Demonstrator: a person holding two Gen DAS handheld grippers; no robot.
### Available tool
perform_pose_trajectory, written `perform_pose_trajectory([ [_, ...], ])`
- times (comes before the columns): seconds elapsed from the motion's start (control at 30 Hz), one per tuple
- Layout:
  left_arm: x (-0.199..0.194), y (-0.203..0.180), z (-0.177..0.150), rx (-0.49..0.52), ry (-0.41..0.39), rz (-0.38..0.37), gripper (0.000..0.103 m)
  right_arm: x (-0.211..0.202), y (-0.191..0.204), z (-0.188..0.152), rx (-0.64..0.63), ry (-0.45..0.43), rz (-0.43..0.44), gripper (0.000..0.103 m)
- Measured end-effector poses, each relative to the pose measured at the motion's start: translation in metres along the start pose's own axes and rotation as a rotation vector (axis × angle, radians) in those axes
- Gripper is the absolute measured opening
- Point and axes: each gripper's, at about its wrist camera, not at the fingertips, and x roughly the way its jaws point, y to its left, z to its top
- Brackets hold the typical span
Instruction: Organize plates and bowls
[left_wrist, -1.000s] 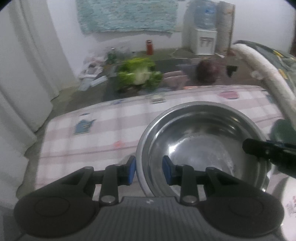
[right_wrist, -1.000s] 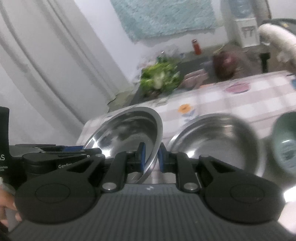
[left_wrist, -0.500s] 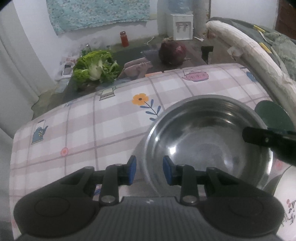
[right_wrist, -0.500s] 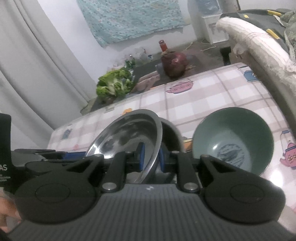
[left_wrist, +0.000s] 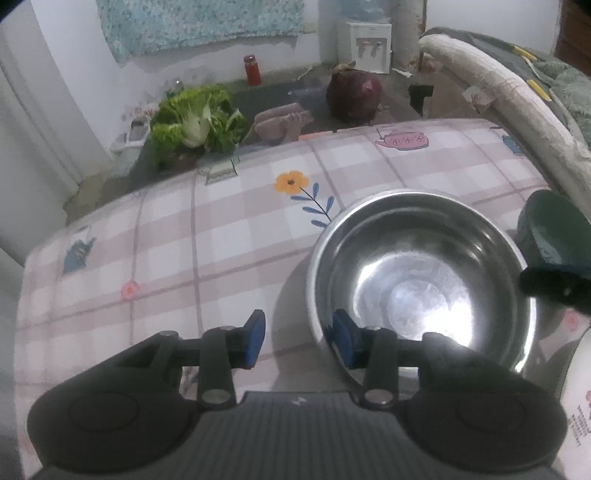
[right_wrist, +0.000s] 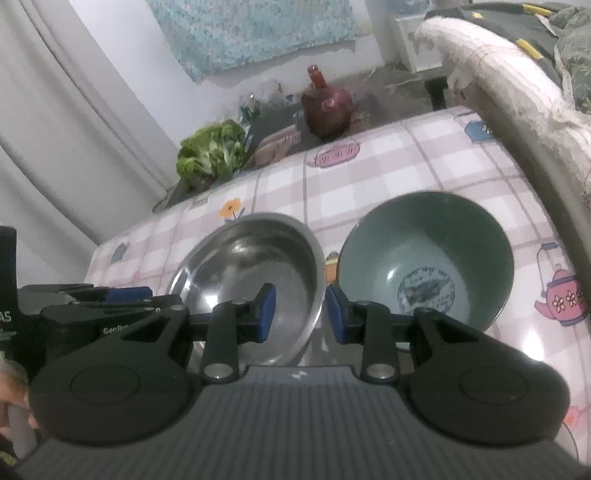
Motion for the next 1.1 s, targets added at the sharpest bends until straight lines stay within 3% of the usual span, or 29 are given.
perform_pose_trajectory([
  [0.13,0.001,0.005,-0.003,-0.048,-0.005,-0.018,0.020,0.008,0.008,-0.003,-0.026,0.000,-0.015,0.026],
  [0.2,0.001,0.008,-0.003,-0.064,0.002,-0.018,0.016,0.011,0.011,-0.003,-0.031,0.004,-0.009,0.020],
  [0.8,-0.017,0.075,-0.040,-0.151,0.047,0.047,0.017,0.027,0.073,-0.025,-0.098,0.084,0.122,0.021],
  [1.03,-0.025,0.078,-0.044,-0.150,0.016,0.057,0.023,0.025,0.080,-0.028,-0.094,0.081,0.123,0.021],
  [1.1,-0.031,0.077,-0.045,-0.141,-0.002,0.062,0.031,0.020,0.079,-0.027,-0.095,0.077,0.120,0.021],
])
